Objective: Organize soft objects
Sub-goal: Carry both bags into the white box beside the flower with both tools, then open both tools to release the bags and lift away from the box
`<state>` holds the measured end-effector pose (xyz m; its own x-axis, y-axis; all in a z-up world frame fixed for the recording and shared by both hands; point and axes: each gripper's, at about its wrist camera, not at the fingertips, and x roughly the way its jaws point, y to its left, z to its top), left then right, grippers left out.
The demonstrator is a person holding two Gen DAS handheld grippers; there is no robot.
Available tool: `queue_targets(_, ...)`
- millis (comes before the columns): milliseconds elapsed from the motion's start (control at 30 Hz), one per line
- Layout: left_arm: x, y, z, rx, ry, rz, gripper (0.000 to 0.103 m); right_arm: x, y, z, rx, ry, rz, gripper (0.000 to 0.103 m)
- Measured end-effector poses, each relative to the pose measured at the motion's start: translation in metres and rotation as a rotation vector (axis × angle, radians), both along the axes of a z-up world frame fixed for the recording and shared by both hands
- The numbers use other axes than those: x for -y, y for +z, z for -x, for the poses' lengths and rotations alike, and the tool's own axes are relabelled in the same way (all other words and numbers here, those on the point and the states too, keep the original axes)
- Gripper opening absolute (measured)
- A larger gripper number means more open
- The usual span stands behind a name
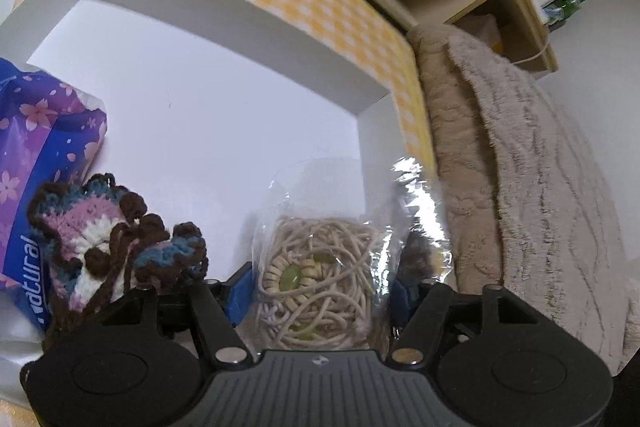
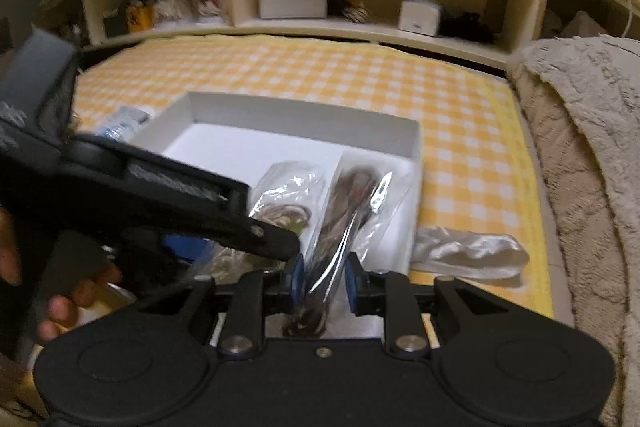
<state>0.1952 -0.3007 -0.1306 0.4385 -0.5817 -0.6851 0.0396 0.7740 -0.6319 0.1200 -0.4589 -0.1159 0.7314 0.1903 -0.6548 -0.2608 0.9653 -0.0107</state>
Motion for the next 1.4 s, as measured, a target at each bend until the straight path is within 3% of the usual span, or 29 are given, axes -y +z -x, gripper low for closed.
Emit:
queue_targets(33, -0.001, 0.0, 0.0, -0.003, -0.008, 0.019, 0.078, 0.002, -0.001, 0.001, 0.001, -0.016, 0.003, 0.037)
queue_targets(100, 0.0, 0.003, -0.001, 0.001, -0.015, 0.034, 0.082, 0.009, -0.001, 0.005, -0.004, -0.032, -0.023, 0.041)
queue_targets(400, -0.005, 0.02, 0.009, 0.015, -0.052, -0.003, 0.082, 0.019, 0.005, 0.025, -0.014, -0.071, -0.053, 0.04)
queue_targets(633, -0.017, 0.049, 0.026, 0.077, -0.085, -0.04, 0.08, 0.016, 0.014, 0.031, -0.01, -0.103, -0.13, 0.038)
queue_targets(800, -0.031, 0.072, 0.033, 0.134, -0.089, -0.04, 0.079, -0.004, 0.008, 0.012, -0.015, -0.108, -0.199, 0.037)
queue_targets(933, -0.041, 0.084, 0.038, 0.174, -0.101, -0.073, 0.079, -0.026, -0.012, -0.014, -0.053, -0.114, -0.176, 0.037)
queue_targets(1200, -0.057, 0.084, 0.039, 0.201, -0.116, -0.156, 0.079, -0.052, -0.027, -0.02, -0.105, -0.006, -0.122, 0.036)
queue_targets(1400, -0.055, 0.081, 0.042, 0.204, -0.154, -0.198, 0.079, -0.039, -0.011, -0.003, -0.109, -0.05, -0.159, 0.036)
